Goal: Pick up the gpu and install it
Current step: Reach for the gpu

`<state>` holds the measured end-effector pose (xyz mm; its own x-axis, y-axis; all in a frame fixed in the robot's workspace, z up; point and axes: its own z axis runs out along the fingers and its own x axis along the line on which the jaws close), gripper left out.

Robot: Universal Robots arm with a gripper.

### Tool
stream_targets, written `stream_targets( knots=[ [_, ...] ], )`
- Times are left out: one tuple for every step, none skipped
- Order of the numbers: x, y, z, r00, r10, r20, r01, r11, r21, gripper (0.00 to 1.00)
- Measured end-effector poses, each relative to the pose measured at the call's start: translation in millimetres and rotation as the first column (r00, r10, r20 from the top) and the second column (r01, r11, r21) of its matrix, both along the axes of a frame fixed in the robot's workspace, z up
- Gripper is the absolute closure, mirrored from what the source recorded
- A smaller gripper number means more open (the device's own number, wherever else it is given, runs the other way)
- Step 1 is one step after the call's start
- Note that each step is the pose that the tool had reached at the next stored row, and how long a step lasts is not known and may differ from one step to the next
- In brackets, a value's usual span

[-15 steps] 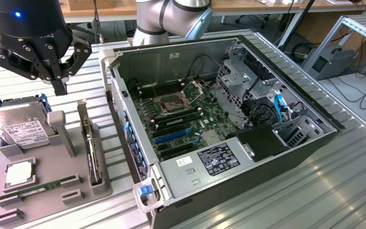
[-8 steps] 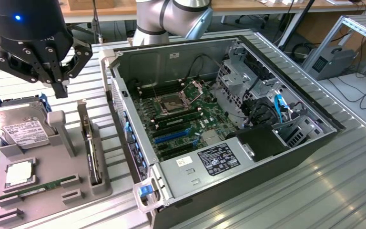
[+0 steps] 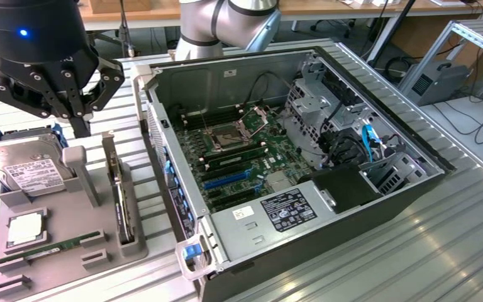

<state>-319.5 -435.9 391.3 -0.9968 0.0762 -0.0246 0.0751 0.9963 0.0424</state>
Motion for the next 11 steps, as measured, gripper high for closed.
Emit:
stream_targets(
  knots=[
    [0.0,-0.2,0.0,1.0000,0.000,-0.0001,0.000,1.0000,-0.0001,0.89],
    [0.0,-0.5,0.0,1.0000,0.000,0.0000,0.000,1.0000,0.0000,0.89],
    [0.0,-0.7,0.0,1.0000,0.000,0.0000,0.000,1.0000,0.0000,0.89],
    [0.0,-1.0,0.0,1.0000,0.000,0.0000,0.000,1.0000,0.0000,0.89],
    [0.0,-1.2,0.0,1.0000,0.000,0.0000,0.000,1.0000,-0.0001,0.89],
    [0.0,-1.5,0.0,1.0000,0.000,-0.0001,0.000,1.0000,-0.0001,0.89],
    [0.0,-1.7,0.0,1.0000,0.000,0.0000,0.000,1.0000,0.0000,0.89],
    [0.0,-2.1,0.0,1.0000,0.000,0.0000,0.000,1.0000,0.0000,0.89],
    [0.0,-2.4,0.0,1.0000,0.000,-0.0001,0.000,1.0000,-0.0001,0.89],
    [0.0,-2.8,0.0,1.0000,0.000,0.0000,0.000,1.0000,0.0000,0.89],
    [0.0,-3.3,0.0,1.0000,0.000,0.0000,0.000,1.0000,-0.0001,0.89]
  ],
)
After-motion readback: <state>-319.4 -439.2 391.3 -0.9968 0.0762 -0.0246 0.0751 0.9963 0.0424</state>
